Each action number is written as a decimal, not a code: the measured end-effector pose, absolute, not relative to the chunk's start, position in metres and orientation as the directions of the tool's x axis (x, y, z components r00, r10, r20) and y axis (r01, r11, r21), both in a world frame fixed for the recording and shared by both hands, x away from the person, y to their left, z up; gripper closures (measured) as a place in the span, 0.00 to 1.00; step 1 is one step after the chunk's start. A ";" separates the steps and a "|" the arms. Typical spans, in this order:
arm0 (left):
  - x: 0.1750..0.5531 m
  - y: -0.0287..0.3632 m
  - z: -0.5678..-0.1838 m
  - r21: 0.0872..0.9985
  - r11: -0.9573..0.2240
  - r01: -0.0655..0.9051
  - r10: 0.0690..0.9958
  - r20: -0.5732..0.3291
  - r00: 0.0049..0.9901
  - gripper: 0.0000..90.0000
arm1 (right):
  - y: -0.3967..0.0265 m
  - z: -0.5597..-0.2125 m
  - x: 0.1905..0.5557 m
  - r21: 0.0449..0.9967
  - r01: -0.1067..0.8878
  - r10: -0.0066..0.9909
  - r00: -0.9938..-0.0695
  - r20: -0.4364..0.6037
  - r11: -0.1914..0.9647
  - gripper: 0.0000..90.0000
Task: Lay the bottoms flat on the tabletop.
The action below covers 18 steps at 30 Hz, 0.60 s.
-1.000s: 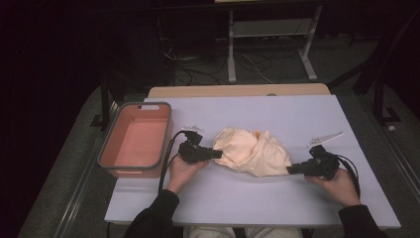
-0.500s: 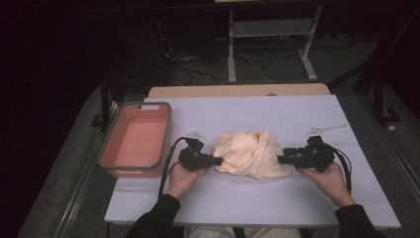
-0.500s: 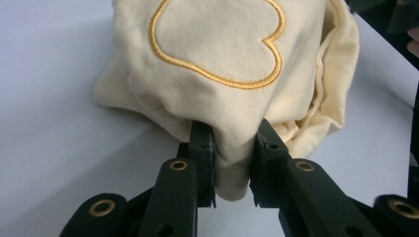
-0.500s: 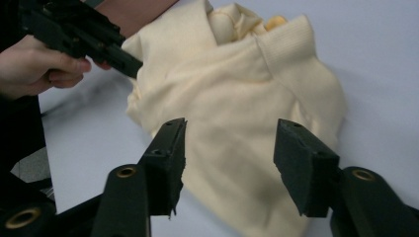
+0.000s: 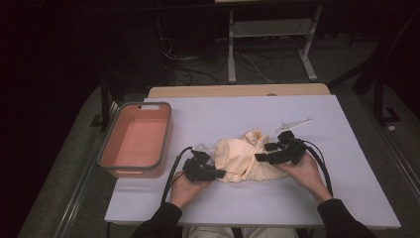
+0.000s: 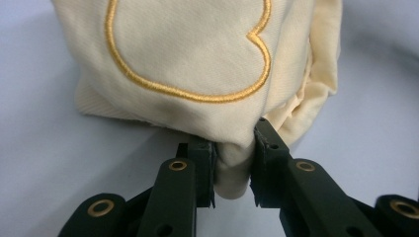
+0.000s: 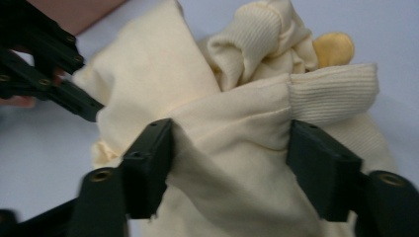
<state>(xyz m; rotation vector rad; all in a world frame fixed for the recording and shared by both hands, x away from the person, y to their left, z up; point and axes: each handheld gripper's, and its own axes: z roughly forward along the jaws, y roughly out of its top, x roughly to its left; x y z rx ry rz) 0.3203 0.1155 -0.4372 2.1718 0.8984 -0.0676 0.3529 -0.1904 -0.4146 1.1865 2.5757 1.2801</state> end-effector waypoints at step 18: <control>0.310 0.112 -0.404 0.685 -0.509 0.522 0.592 -0.162 0.790 0.43 | -0.208 -0.407 0.340 0.698 0.605 0.623 -0.727 0.289 0.383 0.80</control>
